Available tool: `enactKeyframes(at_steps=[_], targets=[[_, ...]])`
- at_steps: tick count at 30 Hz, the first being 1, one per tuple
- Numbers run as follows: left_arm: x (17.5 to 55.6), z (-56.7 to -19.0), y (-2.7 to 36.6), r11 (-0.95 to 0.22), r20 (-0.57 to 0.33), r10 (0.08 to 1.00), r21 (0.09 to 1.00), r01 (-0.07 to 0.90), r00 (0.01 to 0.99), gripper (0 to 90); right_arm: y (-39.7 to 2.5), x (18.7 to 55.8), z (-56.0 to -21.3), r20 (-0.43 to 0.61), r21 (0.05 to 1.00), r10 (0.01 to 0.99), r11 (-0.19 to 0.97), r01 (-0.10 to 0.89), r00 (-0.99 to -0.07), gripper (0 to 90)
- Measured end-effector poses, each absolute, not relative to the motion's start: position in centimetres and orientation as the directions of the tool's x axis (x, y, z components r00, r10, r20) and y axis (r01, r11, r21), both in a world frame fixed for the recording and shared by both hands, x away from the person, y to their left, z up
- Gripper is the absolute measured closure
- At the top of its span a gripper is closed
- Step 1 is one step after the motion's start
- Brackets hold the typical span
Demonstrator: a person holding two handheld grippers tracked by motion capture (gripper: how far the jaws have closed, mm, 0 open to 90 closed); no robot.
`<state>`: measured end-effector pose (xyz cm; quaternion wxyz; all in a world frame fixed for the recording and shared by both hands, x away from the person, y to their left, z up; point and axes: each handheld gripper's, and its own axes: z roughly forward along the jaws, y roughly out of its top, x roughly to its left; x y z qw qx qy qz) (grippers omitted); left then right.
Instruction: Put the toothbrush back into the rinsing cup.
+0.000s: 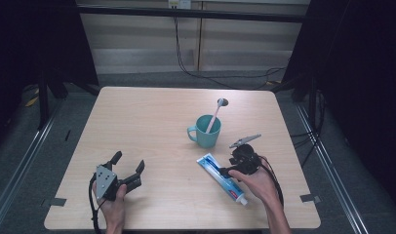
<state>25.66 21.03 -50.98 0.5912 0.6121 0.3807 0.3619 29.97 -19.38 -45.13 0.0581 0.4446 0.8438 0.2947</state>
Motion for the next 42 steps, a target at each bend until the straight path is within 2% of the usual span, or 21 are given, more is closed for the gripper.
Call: enactKeyframes(at_steps=[9,17,25,29,36,42], targets=[[25.7,-51.0,21.1,-0.001,-0.016,0.892,0.999,0.039,0.452,15.8,-18.4,31.1,-45.1,0.196,0.449,0.771,0.479,0.754,-0.606,34.0],[25.7,-51.0,21.1,-0.005,-0.013,0.888,0.999,0.038,0.460,15.8,-18.2,31.7,-45.5,0.197,0.405,0.766,0.505,0.762,-0.612,36.4],[25.7,-51.0,21.1,-0.005,-0.013,0.888,0.999,0.037,0.460,15.8,-17.4,32.1,-45.7,0.193,0.356,0.757,0.538,0.764,-0.624,34.5],[25.7,-51.0,21.1,-0.005,-0.013,0.888,0.999,0.038,0.460,15.8,-16.9,32.3,-45.9,0.184,0.323,0.752,0.562,0.762,-0.633,39.4],[25.6,-51.0,21.1,-0.005,-0.010,0.887,0.999,0.032,0.461,15.8,-16.3,32.5,-46.9,0.189,0.260,0.747,0.588,0.766,-0.638,39.6],[25.6,-51.0,21.1,-0.005,-0.011,0.887,0.999,0.033,0.461,15.8,-15.8,32.7,-47.0,0.182,0.249,0.747,0.595,0.764,-0.640,41.9]])
